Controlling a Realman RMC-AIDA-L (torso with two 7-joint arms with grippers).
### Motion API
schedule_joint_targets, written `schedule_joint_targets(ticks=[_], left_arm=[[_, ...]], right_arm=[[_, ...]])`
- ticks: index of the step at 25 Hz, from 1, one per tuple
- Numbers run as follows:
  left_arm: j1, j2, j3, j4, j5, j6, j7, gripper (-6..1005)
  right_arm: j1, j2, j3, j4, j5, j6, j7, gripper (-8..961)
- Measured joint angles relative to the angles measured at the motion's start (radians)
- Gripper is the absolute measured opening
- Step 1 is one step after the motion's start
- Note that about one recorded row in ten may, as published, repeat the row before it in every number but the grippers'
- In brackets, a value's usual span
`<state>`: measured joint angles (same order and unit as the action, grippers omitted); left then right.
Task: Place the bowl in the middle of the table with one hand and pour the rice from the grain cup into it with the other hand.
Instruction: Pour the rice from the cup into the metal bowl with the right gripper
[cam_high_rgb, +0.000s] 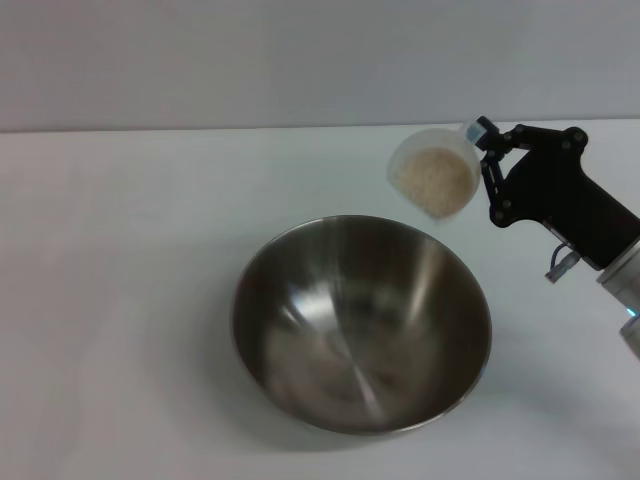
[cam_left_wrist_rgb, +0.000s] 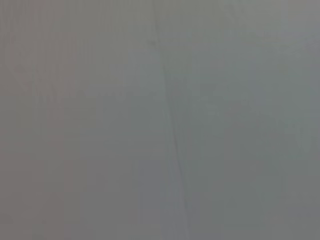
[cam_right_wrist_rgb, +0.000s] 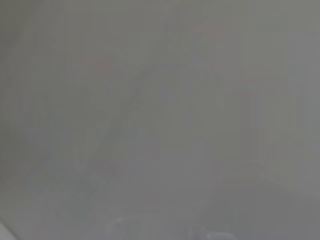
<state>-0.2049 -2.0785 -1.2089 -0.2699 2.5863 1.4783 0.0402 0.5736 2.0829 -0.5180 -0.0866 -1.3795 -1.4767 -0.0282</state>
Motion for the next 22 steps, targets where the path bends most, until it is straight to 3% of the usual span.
schedule_joint_targets(ticks=[6,22], left_arm=[[0.002,0.000,0.002,0.000,0.000,-0.006,0.001,785],[0.001,0.000,0.002,0.000,0.000,-0.012,0.001,785]], right_arm=[[0.001,0.002,-0.044,-0.014,-0.003,0.004,-0.092,4],[0.016,0.006,-0.042,0.055,0.000,0.009,-0.435,5]])
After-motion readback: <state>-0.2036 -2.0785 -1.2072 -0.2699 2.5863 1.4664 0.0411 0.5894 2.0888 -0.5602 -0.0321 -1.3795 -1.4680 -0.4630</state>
